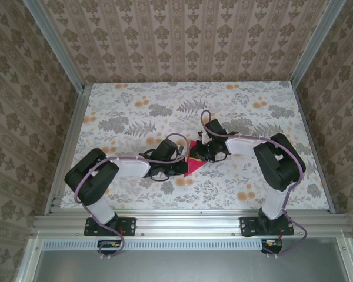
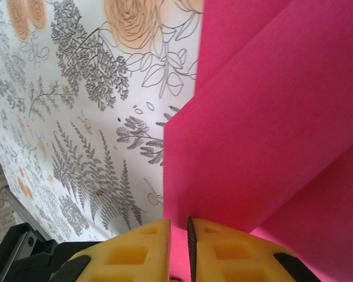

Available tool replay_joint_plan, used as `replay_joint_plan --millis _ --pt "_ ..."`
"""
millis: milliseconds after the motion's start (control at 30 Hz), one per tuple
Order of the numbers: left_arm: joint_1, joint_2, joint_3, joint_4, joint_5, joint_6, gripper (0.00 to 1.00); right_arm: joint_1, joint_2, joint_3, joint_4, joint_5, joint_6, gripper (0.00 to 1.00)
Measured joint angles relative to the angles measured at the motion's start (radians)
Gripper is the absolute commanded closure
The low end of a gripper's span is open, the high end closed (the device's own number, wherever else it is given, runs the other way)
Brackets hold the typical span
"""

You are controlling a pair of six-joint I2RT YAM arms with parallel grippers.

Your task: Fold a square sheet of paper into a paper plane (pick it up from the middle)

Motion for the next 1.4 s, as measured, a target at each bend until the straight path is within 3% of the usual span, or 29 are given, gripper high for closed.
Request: replay_joint_plan --millis 467,700,933,1400 --pt "0.008 0.038 -0.021 0.083 0.035 -0.042 1.00 -0.003 0.031 0.002 0.000 0.009 0.000 0.83" --pt "0.012 0.038 -0.038 0.117 0.041 -0.058 1.00 -0.019 0.008 0.000 0.000 0.008 -0.002 0.75" --pt "0.029 0.035 -0.071 0.175 0.053 -0.087 1.00 -0.062 -0.093 -0.014 0.016 0.013 -0.003 0.80" --pt "0.058 0.035 -0.117 0.264 0.081 -0.148 1.00 -0.019 -0.016 -0.002 0.026 -0.032 -0.002 0.81"
